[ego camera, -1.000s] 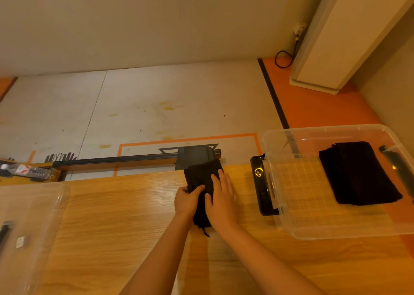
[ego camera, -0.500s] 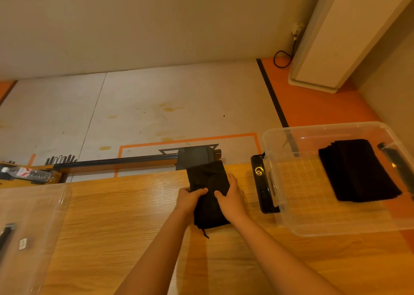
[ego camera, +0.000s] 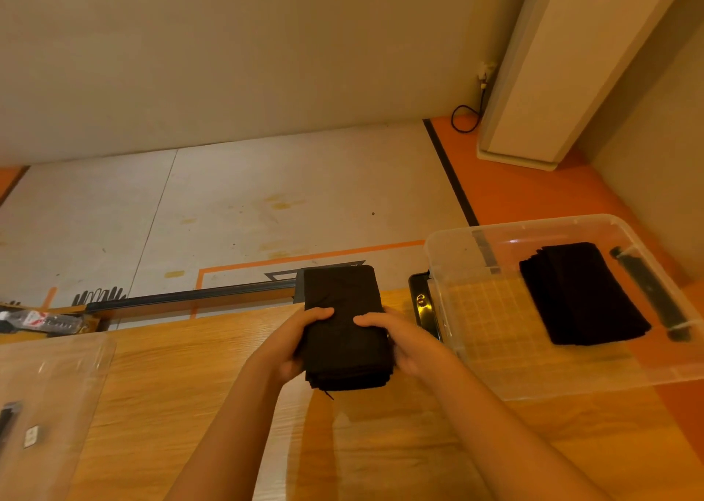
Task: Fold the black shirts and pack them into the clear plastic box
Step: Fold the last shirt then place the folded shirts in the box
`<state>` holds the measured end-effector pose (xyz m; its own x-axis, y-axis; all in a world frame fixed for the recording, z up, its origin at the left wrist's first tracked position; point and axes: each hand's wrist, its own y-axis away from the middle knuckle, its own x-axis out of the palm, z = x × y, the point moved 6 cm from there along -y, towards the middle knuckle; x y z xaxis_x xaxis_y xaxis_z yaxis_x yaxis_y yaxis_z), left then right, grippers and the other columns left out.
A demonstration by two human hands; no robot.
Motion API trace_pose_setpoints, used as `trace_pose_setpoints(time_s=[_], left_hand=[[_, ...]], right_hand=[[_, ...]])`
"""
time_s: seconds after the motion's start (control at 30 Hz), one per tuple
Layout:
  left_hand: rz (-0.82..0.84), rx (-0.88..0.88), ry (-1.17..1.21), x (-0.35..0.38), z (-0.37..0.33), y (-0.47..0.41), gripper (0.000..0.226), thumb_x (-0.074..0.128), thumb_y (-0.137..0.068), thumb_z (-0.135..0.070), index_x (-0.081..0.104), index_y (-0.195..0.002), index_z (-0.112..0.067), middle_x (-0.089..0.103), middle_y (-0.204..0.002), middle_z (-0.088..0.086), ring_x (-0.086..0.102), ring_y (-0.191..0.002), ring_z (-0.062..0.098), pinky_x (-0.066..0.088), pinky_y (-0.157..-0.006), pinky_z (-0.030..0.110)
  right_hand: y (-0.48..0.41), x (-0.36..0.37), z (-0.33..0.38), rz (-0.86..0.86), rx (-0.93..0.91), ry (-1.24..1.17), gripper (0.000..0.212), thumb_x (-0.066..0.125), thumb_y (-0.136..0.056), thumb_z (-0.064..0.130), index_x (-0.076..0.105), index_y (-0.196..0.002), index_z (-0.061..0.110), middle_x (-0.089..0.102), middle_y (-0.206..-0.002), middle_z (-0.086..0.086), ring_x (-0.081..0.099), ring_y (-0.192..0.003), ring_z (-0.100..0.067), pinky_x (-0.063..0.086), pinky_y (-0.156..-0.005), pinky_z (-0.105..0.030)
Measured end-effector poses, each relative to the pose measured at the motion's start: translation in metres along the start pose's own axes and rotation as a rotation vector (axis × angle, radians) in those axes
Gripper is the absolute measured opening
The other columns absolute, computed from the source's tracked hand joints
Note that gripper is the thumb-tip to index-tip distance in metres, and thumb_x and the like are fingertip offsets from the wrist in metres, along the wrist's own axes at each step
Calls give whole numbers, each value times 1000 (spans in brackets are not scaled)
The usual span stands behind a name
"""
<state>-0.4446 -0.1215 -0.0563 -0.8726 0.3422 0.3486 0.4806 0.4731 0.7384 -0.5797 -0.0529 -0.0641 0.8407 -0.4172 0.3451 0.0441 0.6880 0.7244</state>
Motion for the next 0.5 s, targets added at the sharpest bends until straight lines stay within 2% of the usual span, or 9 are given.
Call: trace_pose_setpoints(time_s=[0.1, 0.2, 0.37, 0.43, 0.5], left_hand=[[47, 75, -45, 32, -23, 11, 57, 70, -75, -20, 54, -128, -13, 65, -119, 16, 65, -105, 34, 57, -74, 41], [86, 131, -119, 72, -39, 17, 59, 70, -72, -23, 53, -128, -17, 65, -117, 12, 66, -100, 30, 58, -68, 37], [152, 204, -239, 145, -49, 4, 58, 71, -80, -20, 46, -132, -20, 61, -121, 8, 65, -103, 27, 59, -74, 36], [149, 204, -225, 173, -42, -7, 54, 69, -84, -17, 46, -133, -20, 61, -123, 9, 64, -105, 28, 58, -80, 39], [144, 195, -188, 200, -29, -21, 49, 69, -85, -16, 48, -130, -21, 61, -122, 9, 64, -105, 28, 57, -79, 40]], right_hand=[[20, -14, 29, 14, -91, -16, 51, 74, -78, 16, 52, -124, 20, 61, -120, -9, 60, -108, -30, 54, -92, -45], [43, -34, 58, 18, -187, -27, 48, 73, -79, 16, 53, -123, 21, 63, -119, -10, 62, -108, -31, 54, -92, -46], [74, -90, 91, -35, -294, -49, 51, 72, -77, 15, 54, -125, 19, 64, -120, -11, 64, -108, -31, 56, -86, -42], [84, -116, 99, -70, -308, -52, 48, 70, -80, 14, 54, -124, 19, 63, -120, -12, 63, -108, -31, 56, -84, -41], [90, -146, 104, -117, -306, -50, 44, 68, -83, 15, 54, -124, 19, 63, -120, -13, 63, -108, -32, 55, -87, -43]])
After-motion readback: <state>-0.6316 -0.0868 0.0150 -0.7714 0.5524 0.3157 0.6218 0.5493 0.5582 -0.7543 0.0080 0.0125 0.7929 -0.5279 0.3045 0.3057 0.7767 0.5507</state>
